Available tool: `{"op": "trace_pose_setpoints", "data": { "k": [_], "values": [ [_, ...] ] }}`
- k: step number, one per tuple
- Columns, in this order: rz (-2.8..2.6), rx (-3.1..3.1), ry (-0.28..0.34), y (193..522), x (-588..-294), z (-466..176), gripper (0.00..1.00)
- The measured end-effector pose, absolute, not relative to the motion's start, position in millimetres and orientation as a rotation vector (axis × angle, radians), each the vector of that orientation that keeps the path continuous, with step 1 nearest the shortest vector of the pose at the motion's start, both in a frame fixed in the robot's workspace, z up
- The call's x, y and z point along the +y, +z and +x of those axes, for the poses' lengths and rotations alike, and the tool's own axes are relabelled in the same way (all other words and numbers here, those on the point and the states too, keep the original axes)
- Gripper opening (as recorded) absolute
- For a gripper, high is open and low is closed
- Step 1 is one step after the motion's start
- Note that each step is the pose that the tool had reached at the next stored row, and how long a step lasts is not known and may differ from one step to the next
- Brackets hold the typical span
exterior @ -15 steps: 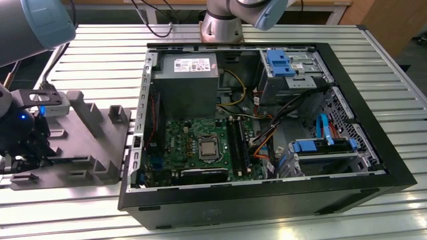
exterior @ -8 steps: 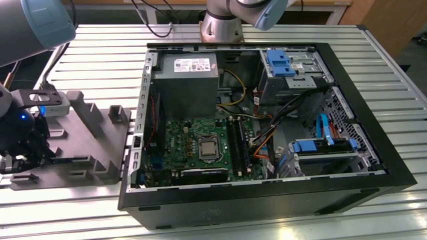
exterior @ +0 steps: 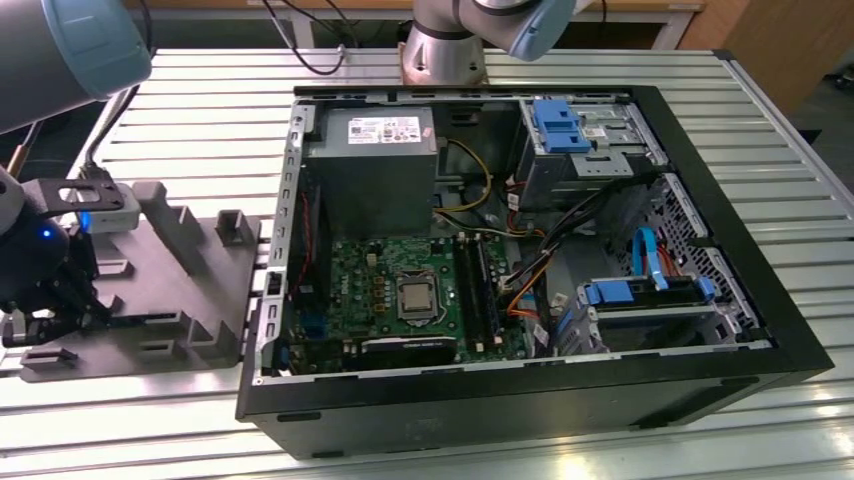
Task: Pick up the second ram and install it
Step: 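Pick up the second ram and move it above second insertion slot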
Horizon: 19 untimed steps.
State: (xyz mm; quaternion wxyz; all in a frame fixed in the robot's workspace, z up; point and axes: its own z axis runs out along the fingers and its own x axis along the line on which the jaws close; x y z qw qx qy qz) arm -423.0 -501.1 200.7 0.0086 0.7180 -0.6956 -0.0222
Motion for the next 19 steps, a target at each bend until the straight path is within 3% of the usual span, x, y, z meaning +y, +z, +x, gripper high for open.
{"op": "trace_pose_setpoints", "data": {
  "k": [19],
  "values": [
    [2.244, -2.174, -0.069, 200.7, -500.8, -423.0, 0.12]
  ]
}}
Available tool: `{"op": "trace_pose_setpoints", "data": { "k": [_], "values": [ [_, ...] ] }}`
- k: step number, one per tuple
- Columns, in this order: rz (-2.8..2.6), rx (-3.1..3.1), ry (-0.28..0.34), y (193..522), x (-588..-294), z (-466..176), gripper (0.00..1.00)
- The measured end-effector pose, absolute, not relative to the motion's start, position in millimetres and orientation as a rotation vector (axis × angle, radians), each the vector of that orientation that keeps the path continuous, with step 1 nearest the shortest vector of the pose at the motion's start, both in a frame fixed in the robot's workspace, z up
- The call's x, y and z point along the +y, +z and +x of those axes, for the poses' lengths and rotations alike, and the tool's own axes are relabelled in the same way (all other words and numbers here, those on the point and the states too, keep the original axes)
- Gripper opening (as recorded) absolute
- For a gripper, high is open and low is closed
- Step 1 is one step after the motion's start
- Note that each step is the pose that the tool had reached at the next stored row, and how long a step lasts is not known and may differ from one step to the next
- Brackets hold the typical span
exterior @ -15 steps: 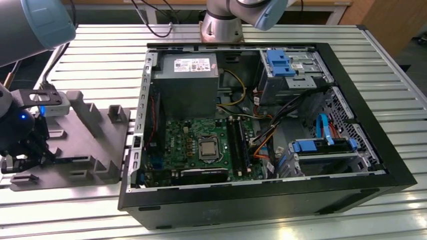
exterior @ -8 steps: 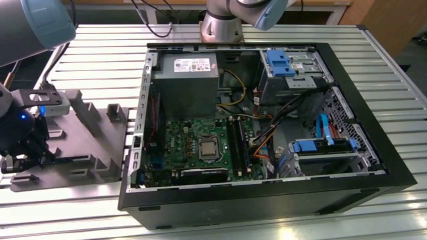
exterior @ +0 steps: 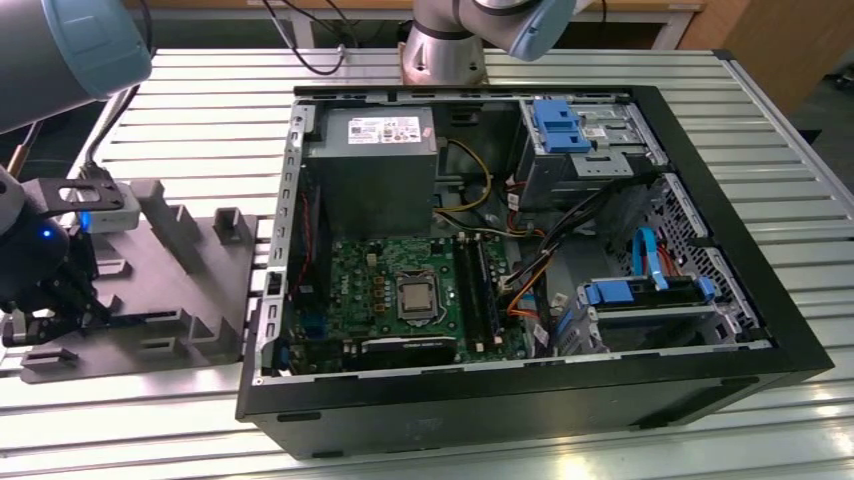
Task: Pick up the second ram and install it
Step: 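Pick up the second ram and move it above second insertion slot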
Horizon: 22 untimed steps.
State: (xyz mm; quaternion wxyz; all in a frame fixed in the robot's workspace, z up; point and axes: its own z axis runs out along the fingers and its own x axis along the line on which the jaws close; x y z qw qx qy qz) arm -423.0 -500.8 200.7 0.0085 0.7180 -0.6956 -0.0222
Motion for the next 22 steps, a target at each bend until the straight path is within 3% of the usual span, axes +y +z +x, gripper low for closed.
{"op": "trace_pose_setpoints", "data": {
  "k": [22],
  "values": [
    [2.231, -2.189, -0.072, 208.5, -500.8, -423.0, 0.12]
  ]
}}
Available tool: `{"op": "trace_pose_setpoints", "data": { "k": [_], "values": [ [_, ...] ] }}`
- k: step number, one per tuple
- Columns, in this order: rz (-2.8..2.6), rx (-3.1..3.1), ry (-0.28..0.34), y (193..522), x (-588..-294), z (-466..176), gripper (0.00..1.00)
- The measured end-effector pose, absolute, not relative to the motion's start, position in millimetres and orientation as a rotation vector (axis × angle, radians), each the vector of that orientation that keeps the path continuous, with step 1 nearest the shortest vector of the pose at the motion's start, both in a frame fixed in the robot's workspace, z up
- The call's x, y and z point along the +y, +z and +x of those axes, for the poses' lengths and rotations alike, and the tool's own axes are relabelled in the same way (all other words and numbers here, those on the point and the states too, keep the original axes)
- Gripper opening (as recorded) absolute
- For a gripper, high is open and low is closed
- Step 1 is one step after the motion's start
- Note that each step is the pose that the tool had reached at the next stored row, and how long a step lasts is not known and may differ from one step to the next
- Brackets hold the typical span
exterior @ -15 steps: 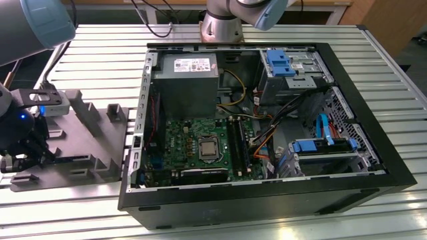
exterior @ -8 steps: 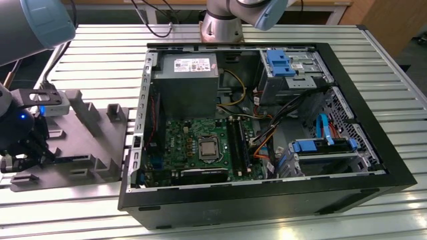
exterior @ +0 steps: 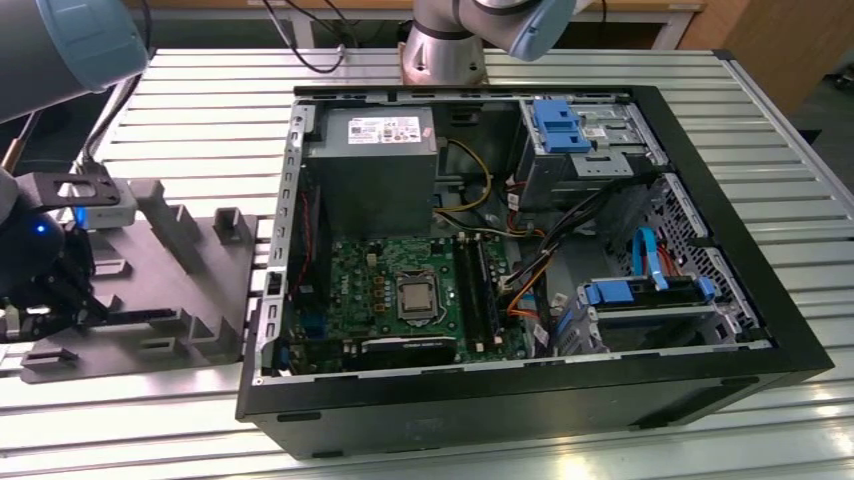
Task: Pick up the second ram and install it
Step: 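Pick up the second ram and move it above second insertion slot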
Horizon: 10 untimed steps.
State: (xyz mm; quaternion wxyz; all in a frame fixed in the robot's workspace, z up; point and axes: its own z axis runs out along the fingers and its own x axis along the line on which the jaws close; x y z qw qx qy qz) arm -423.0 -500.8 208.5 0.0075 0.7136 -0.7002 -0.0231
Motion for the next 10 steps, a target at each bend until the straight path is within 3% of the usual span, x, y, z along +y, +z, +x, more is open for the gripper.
{"op": "trace_pose_setpoints", "data": {
  "k": [10],
  "values": [
    [2.232, -2.190, -0.072, 214.0, -500.8, -422.9, 0.12]
  ]
}}
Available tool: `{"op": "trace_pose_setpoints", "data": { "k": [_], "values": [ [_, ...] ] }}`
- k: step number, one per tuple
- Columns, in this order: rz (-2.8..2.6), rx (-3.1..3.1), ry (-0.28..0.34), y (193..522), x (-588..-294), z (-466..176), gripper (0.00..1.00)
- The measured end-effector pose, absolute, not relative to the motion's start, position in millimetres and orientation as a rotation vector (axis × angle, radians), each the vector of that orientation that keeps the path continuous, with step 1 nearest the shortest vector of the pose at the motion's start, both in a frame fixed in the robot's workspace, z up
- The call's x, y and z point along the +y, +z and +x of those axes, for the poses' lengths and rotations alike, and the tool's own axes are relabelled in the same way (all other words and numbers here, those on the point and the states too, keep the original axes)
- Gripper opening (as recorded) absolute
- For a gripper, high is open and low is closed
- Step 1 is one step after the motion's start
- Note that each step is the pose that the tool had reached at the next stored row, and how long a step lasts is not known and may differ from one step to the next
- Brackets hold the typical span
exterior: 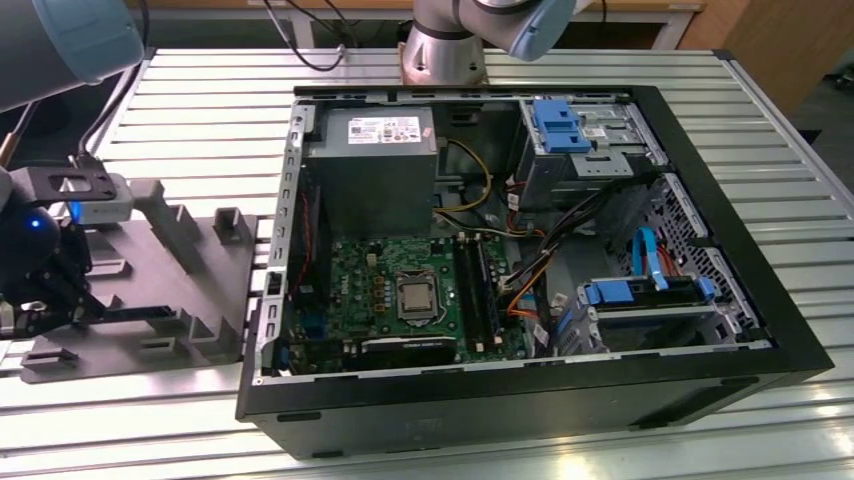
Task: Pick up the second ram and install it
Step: 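Pick up the second ram and move it above second insertion slot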
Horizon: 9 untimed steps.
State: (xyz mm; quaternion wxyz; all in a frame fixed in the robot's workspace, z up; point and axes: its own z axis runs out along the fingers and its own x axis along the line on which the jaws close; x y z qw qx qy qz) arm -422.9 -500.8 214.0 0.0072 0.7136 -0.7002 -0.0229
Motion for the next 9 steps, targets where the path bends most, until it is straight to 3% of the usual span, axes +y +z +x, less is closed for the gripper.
{"op": "trace_pose_setpoints", "data": {
  "k": [9],
  "values": [
    [2.232, -2.190, -0.071, 216.7, -500.8, -423.1, 0.12]
  ]
}}
